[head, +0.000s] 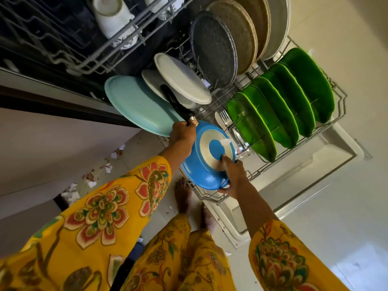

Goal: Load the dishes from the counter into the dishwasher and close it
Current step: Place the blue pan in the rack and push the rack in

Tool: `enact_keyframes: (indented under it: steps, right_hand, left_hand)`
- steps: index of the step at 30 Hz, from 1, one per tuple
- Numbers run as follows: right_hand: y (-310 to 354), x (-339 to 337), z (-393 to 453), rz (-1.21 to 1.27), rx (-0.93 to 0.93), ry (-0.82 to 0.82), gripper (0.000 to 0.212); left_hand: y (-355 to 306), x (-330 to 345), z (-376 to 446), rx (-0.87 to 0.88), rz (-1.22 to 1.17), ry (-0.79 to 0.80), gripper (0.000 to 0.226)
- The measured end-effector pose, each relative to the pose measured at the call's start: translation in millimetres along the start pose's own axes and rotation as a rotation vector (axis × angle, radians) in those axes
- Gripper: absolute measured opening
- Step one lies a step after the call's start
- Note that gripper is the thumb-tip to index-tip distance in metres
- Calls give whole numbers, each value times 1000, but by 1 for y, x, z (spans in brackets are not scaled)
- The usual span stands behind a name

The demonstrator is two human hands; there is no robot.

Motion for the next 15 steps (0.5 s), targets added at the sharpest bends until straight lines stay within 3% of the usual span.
enact_keyframes:
  steps: [8, 15]
  right_hand:
    - [3, 8, 23, 38, 36, 57, 50]
    - [8, 2, 31, -77, 17, 2, 53]
  left_hand:
    - [4, 14, 14, 25, -3, 20, 37]
    - [8, 23, 16, 30, 37, 57, 32]
Point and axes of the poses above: each hand's wrist, its own z-axis towards the middle knuckle, its own x-axis out of the palm, y = z × x, the point moved 7 cm from there along z, towards the middle knuckle, and after that the axes turned 11 degrees about x, right-handed, at the moved point
